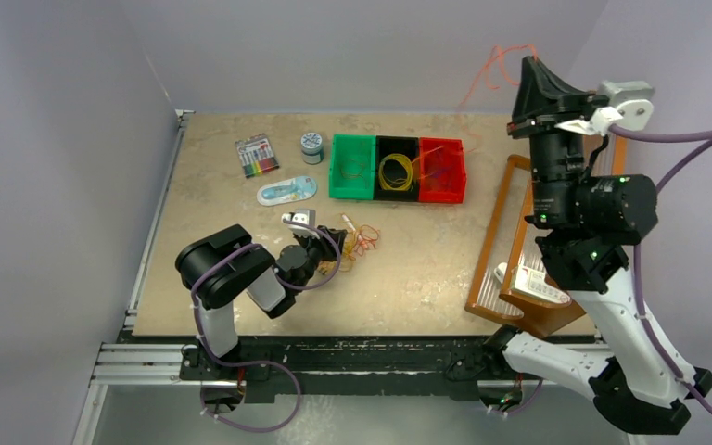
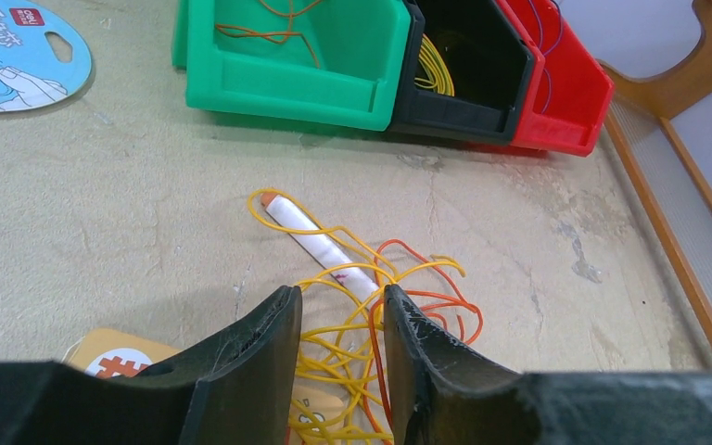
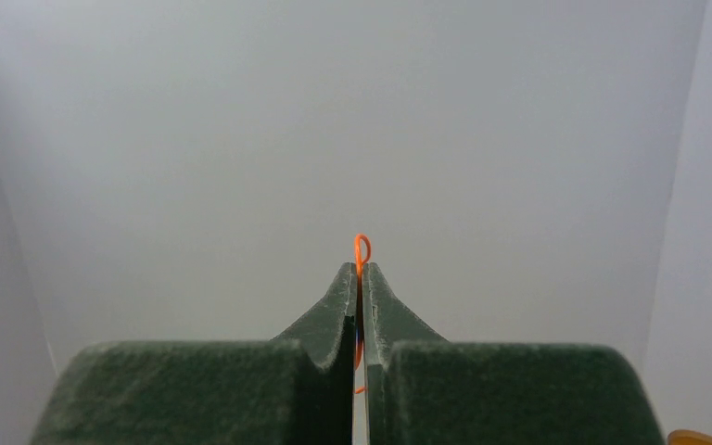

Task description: Untangle the cables

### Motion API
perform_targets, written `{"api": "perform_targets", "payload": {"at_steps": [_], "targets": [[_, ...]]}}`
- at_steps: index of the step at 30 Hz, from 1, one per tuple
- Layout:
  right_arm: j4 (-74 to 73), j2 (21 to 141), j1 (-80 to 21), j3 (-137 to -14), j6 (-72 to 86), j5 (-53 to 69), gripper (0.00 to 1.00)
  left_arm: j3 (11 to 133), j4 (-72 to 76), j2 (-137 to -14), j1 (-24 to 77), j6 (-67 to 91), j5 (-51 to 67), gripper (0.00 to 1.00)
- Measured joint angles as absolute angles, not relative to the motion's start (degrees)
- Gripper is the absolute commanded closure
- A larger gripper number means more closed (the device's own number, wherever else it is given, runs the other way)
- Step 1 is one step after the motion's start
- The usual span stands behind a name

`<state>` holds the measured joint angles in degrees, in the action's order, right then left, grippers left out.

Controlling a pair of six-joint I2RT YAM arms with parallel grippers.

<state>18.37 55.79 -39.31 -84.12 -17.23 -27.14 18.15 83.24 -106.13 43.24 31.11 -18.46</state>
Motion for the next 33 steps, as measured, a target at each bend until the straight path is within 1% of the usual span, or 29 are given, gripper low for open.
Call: {"api": "perform_targets", "payload": {"at_steps": [2,4,6,11,16,19,23,27,33], "targets": [[18.5,55.8,-39.3,-85.0,-17.6,-27.7,1.00,18.2,83.2,-106.1,43.2,31.1,-18.5,0.67],[18.9,55.8,-39.3,-85.6,-17.9,-28.0,1.00,18.1,83.2,-106.1,43.2,31.1,-18.5,0.74],[19.4,55.4,-39.3,-85.6,-18.1,-28.3,1.00,18.1,83.1,-106.1,43.2,31.2,-18.7,0.74],[19.5,55.4,-39.3,-85.6,-18.2,-28.3,1.00,18.1,83.1,-106.1,43.2,31.5,-18.7,0.65],[18.1,56.6,-39.3,-86.2,-18.3,-26.5,1.00,18.1,81.2,-104.7,43.2,32.0,-18.1,0.54],[17.6,57.3,-39.3,-86.2,-18.3,-25.9,1.00,18.2,76.8,-100.1,43.2,31.9,-17.8,0.48],[17.0,59.0,-39.3,-86.2,-18.2,-25.1,1.00,20.1,68.1,-91.8,43.2,31.7,-17.8,0.37],[15.5,61.6,-39.3,-86.3,-17.5,-23.0,1.00,22.9,59.4,-84.4,43.2,31.7,-17.8,0.33],[12.0,66.6,-39.3,-87.3,-15.2,-20.6,1.00,26.1,46.7,-76.4,43.2,32.0,-16.9,0.29]]}}
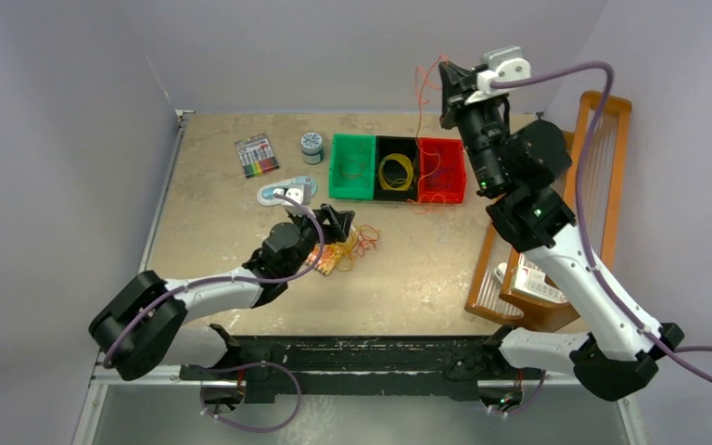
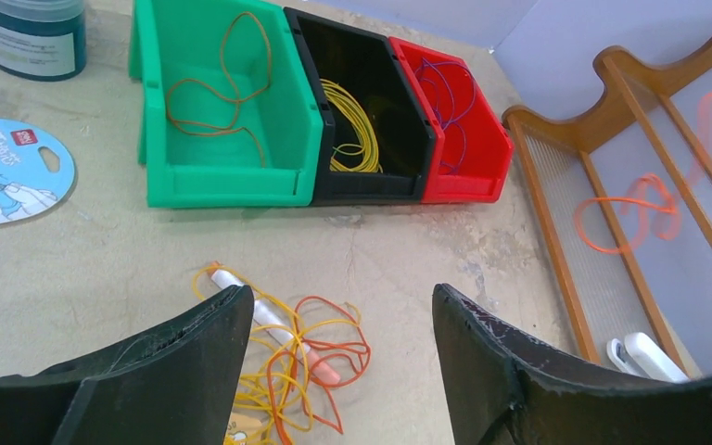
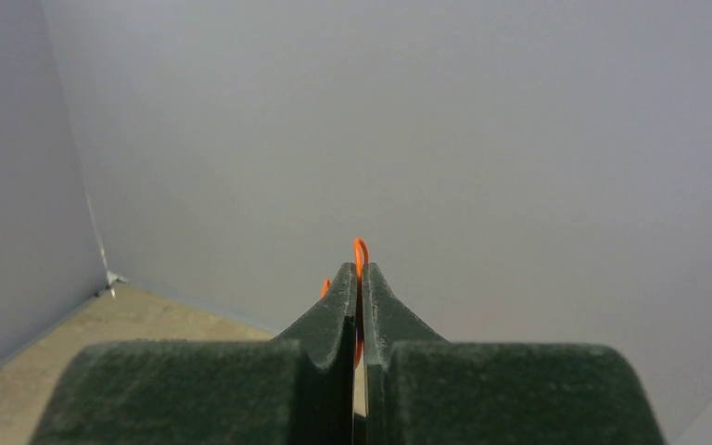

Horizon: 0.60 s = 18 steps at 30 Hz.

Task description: Untangle the cables

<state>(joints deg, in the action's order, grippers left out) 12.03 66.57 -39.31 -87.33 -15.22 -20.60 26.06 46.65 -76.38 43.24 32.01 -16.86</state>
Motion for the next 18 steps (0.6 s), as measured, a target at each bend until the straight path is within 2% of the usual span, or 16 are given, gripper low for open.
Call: {"api": "perform_targets", "payload": {"at_steps": [2,10,18], "targets": [[10.9,68.3,-39.3,-87.9,-14.5,-20.0,1.00,26.2,42.4,-73.5,43.2,32.4,-17.0,0.25],[8.6,73.4,-37.7,-90.2,-11.9,-18.4,1.00,31.6,20.6,-65.4,42.3,35.6,-21.8,0.24],[8.0,79.4,-31.8,-94.4,-6.6,-11.2,1.00,37.1,7.2,-65.3,32.3,40.1,-20.6,0.25]]}}
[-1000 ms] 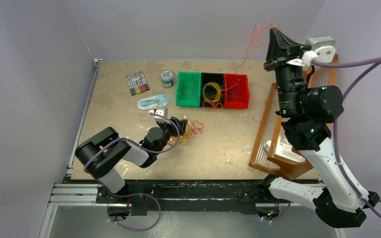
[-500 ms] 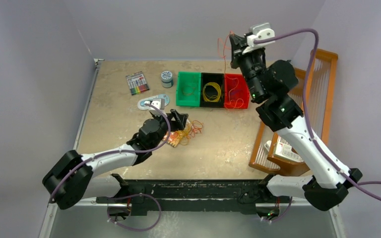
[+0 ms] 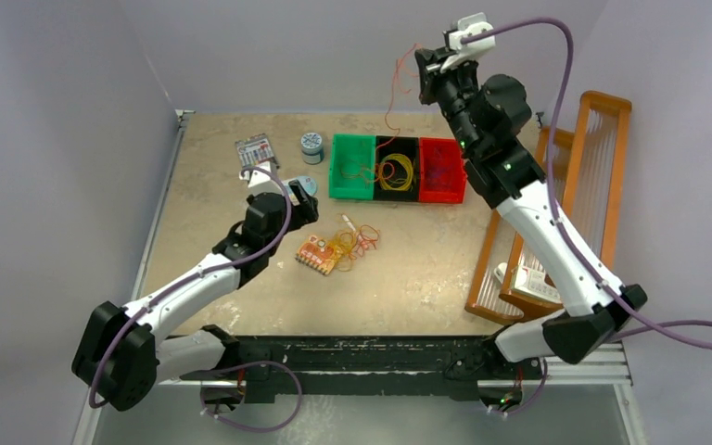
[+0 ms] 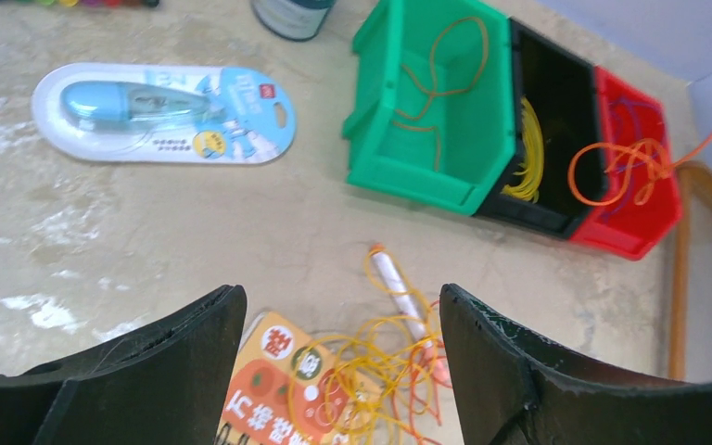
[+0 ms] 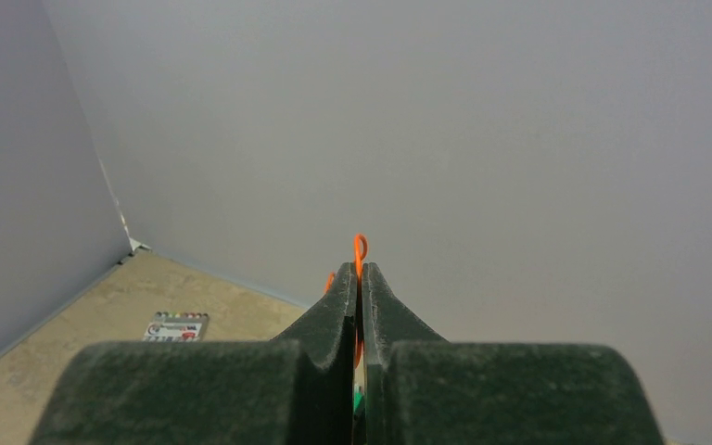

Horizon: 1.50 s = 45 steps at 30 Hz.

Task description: Untangle the cables

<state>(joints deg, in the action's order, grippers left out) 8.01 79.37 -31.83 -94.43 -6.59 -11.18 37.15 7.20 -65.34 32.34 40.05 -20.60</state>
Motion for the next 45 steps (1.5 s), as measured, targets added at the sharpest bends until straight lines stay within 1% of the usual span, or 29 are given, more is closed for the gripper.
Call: {"api": "perform_targets", "payload": {"at_steps": [6,16,23,26,33,36,45], "targets": [[8.2,86.8,-30.2,-99.3,-4.0,-5.9,1.00,39.6,-1.2,-64.5,31.5,39.2,-22.2,0.25],[8.0,98.9,-29.5,-107.5,-2.0,0.5,1.00,46.0,-9.0,-62.1,31.1,35.1,-27.5,0.26],[7.5,103.6,-28.3,-110.9,-1.0,2.7,1.00,48.1,-10.6,-62.0,31.1,32.7,-29.3,0.18],[7.5,104.8,-27.8,-112.0,-0.6,3.1,1.00,48.1,-11.0,-61.7,31.1,31.9,-30.3,0.16],[7.6,107.7,-26.9,-112.0,0.1,4.1,1.00,48.1,-11.7,-61.6,31.1,32.0,-33.5,0.14],[7.8,108.8,-26.6,-109.9,0.7,4.5,1.00,48.1,-11.9,-61.6,31.1,32.2,-34.3,0.14],[7.7,112.1,-25.9,-103.2,2.9,7.4,1.00,48.1,-12.1,-61.6,31.1,32.4,-34.7,0.18]]}}
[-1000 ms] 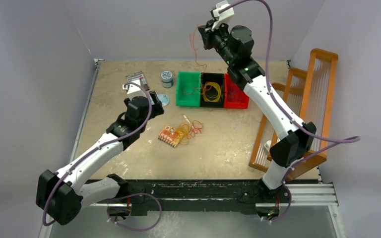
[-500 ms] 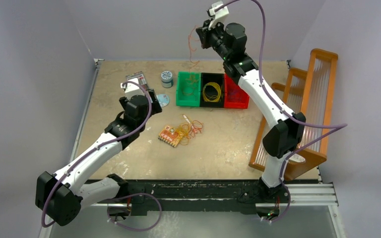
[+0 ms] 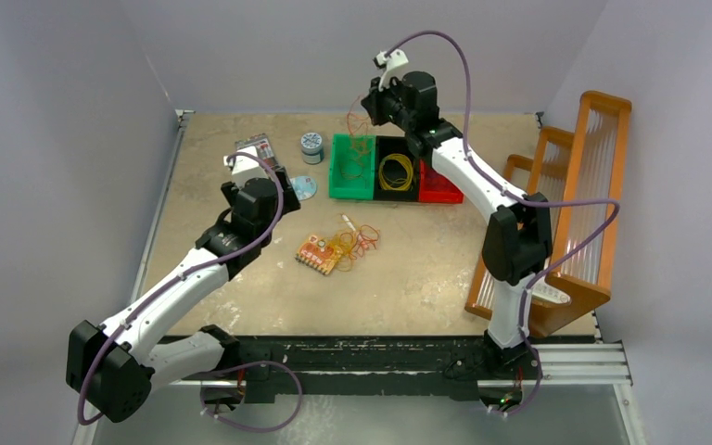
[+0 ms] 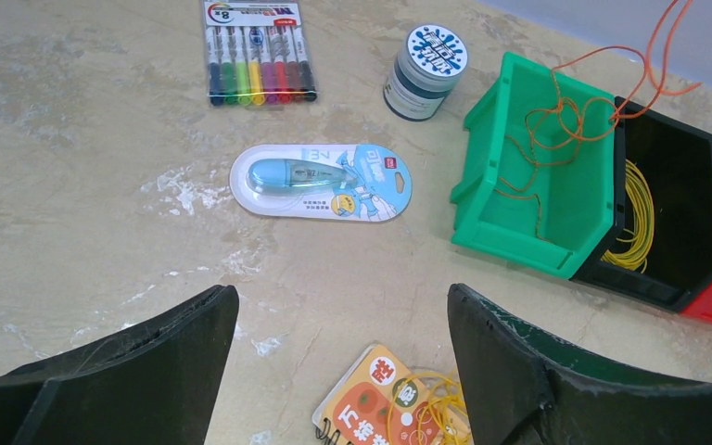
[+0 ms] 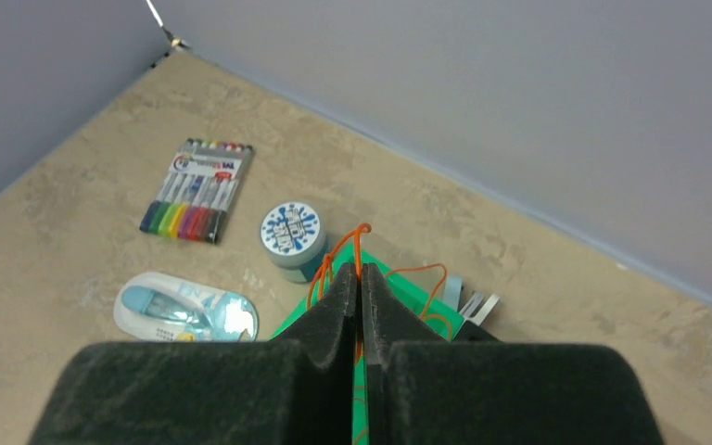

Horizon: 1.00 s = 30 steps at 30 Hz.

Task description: Untangle the cables

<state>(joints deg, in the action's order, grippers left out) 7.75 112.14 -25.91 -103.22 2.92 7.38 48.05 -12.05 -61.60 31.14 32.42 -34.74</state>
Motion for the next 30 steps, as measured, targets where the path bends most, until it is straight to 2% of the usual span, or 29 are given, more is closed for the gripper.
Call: {"api": "perform_targets", "payload": {"at_steps": [17,30], "targets": [[7.2,110.9,-25.9,-95.8,7.1,15.0,1.00,48.1,-12.4,-62.6,31.1,33.3,-34.7,0.18],[6.7,103.4,-25.9,-92.3,10.1,19.3,1.00,48.1,-12.5,-62.6,31.1,33.3,-34.2,0.19]]}}
